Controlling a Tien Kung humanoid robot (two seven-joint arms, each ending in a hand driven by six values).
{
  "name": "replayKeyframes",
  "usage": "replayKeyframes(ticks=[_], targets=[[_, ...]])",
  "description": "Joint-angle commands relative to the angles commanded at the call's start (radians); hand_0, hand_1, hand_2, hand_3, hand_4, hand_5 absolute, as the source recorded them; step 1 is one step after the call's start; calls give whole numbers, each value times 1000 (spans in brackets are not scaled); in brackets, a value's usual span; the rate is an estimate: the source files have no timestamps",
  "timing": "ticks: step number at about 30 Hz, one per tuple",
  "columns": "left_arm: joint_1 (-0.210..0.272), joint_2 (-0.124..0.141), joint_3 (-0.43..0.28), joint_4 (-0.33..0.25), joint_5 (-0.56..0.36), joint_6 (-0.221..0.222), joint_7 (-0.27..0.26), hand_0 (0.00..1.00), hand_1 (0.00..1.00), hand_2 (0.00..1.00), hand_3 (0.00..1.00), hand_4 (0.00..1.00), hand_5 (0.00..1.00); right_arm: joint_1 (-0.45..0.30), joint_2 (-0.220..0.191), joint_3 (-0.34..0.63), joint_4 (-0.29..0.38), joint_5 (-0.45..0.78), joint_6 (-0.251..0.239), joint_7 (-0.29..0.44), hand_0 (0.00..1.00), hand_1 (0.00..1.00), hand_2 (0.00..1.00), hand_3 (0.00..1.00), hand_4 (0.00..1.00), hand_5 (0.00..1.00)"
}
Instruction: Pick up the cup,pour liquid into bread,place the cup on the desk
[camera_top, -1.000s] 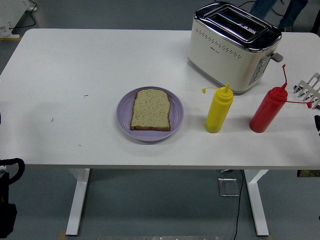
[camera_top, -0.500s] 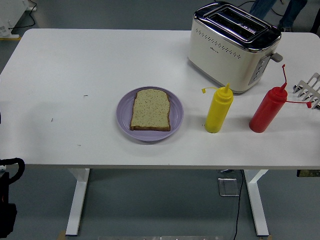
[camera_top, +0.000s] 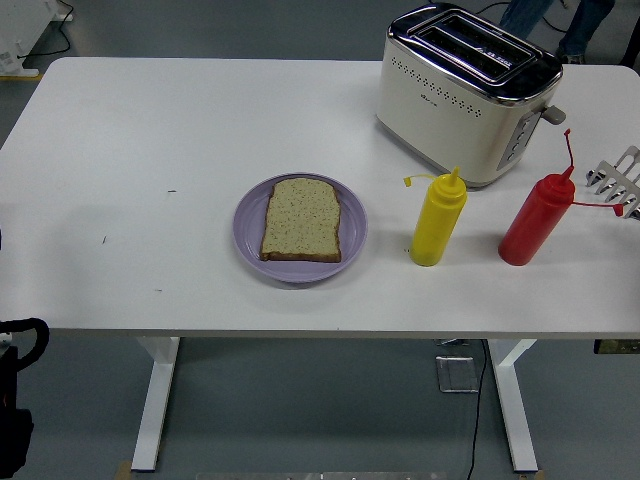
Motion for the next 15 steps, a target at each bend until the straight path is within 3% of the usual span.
replayKeyframes(ticks=[15], targets=[[5,0,3,0,-1,0,0,785,731,736,689,571,998,21,18,8,-20,-9,-2,-23,809,767,791,821,611,408]])
